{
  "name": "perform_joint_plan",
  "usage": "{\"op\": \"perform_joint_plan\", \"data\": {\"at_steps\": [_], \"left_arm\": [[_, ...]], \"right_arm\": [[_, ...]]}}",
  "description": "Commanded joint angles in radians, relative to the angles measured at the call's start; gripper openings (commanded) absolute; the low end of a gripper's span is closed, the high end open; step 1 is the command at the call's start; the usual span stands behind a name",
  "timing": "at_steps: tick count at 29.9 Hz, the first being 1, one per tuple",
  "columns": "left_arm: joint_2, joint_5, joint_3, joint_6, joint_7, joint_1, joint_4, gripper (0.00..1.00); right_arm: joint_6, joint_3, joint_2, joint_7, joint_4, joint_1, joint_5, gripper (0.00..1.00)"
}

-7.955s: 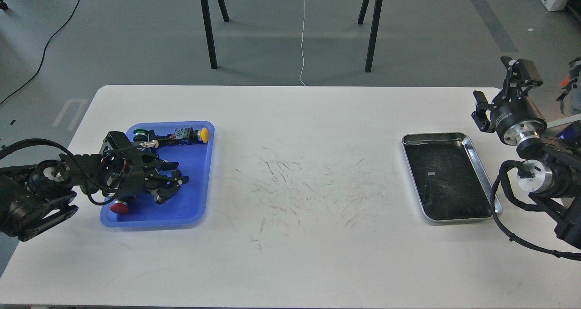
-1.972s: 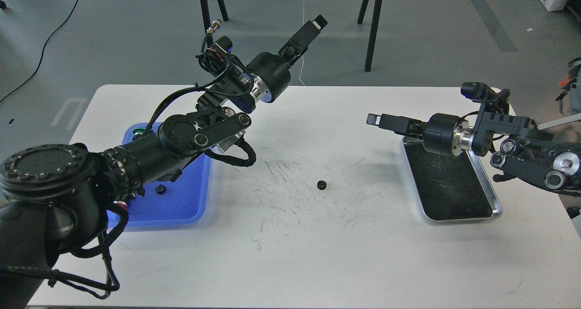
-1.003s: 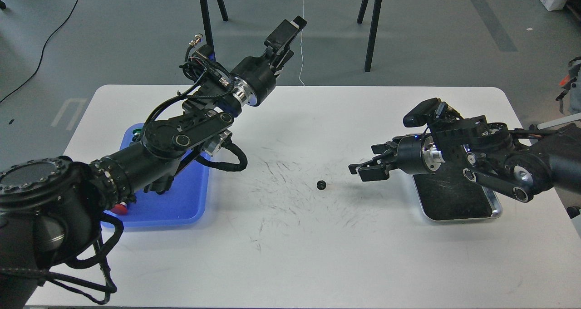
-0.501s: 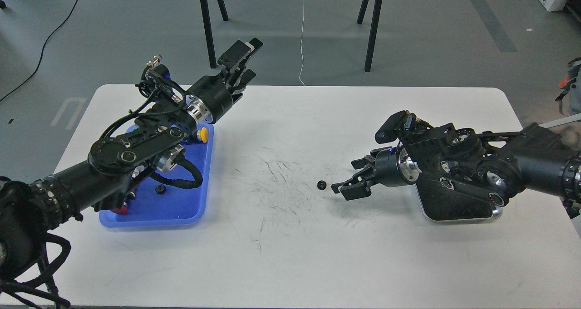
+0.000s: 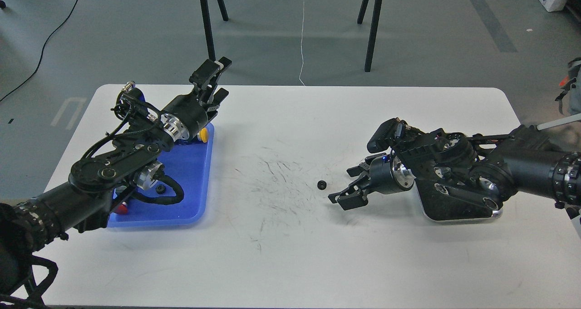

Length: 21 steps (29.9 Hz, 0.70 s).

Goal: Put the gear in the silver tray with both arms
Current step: 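Lower the right gripper over the black gear on the table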

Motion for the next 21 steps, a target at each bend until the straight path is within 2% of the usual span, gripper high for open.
{"op": "perform_joint_plan", "data": {"at_steps": [1,21], "left_arm": [[-0.001,0.000,0.000,0.000,0.000,0.008,0.016,1.00],[0.008,-0.011,-0.009,0.005,0.000,0.028,0.011,1.00]], "right_arm": [[0.000,-0.004,0.001,0.000,0.000,0.004,-0.018,0.99],[-0.004,-0.020,0.050,0.000,-0.069,-0.002,-0.023,0.99]]}}
